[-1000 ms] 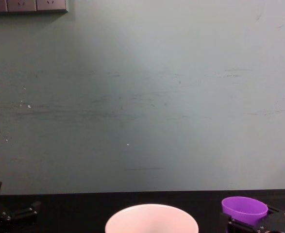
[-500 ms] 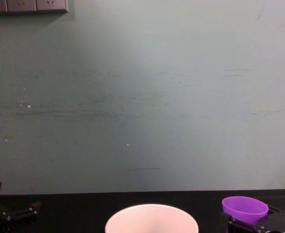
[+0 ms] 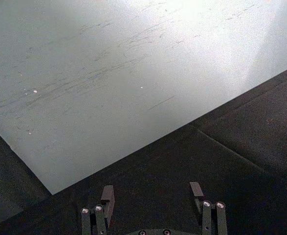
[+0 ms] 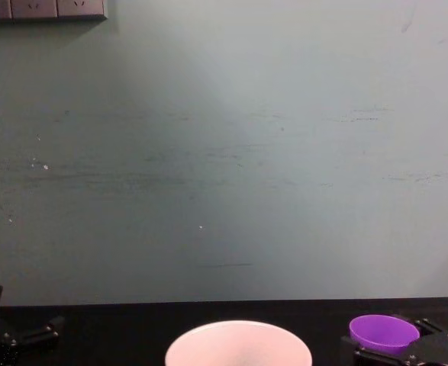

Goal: Pick up the cup and pour the mung beans from the cup into the bowl.

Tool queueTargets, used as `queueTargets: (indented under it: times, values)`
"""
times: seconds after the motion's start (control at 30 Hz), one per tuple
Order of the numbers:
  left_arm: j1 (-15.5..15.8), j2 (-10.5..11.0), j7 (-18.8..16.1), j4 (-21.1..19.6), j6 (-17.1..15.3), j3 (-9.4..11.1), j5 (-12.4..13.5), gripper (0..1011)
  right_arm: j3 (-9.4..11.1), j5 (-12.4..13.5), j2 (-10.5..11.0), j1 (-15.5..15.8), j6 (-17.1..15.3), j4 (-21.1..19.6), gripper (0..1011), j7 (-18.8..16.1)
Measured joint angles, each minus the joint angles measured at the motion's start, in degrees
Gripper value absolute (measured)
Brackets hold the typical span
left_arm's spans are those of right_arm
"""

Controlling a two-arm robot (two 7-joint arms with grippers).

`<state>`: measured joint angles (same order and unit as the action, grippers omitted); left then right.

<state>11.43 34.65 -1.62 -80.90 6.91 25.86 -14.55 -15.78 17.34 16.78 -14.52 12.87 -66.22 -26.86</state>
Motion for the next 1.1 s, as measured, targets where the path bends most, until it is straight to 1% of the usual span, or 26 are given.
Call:
queueTargets:
  times: [0.43, 0.5, 0.57, 0.63, 0.67, 0.77, 1.0, 1.03, 1.1]
  values:
    - [0.0, 0.0, 0.0, 0.0, 0.0, 0.0, 0.0, 1000, 0.0, -0.05, 0.0, 0.0, 0.0, 0.0, 1002, 0.0]
    - [0.0, 0.0, 0.0, 0.0, 0.0, 0.0, 0.0, 1000, -0.06, -0.32, 0.17, 0.24, -0.27, -0.73, 1002, 0.24]
    - [0.0, 0.0, 0.0, 0.0, 0.0, 0.0, 0.0, 1000, -0.07, -0.82, 0.7, 1.31, -1.24, -3.33, 1002, 1.2]
    - [0.0, 0.0, 0.0, 0.0, 0.0, 0.0, 0.0, 1000, 0.18, -0.8, 1.02, 2.33, -1.92, -5.41, 1002, 1.84]
    - [0.0, 0.0, 0.0, 0.0, 0.0, 0.0, 0.0, 1000, 0.18, -0.8, 1.02, 2.33, -1.92, -5.41, 1003, 1.84]
    - [0.0, 0.0, 0.0, 0.0, 0.0, 0.0, 0.0, 1000, 0.65, -0.72, 1.71, 3.95, -3.06, -9.03, 1003, 2.86]
    - [0.0, 0.0, 0.0, 0.0, 0.0, 0.0, 0.0, 1000, 1.38, -1.67, 2.63, 6.56, -4.45, -14.59, 1003, 5.24]
    - [0.0, 0.0, 0.0, 0.0, 0.0, 0.0, 0.0, 1000, 1.7, -1.8, 2.74, 7.32, -4.56, -15.97, 1003, 5.75]
    - [0.0, 0.0, 0.0, 0.0, 0.0, 0.0, 0.0, 1000, 2.09, -1.87, 2.83, 8.08, -4.65, -17.25, 1002, 6.38]
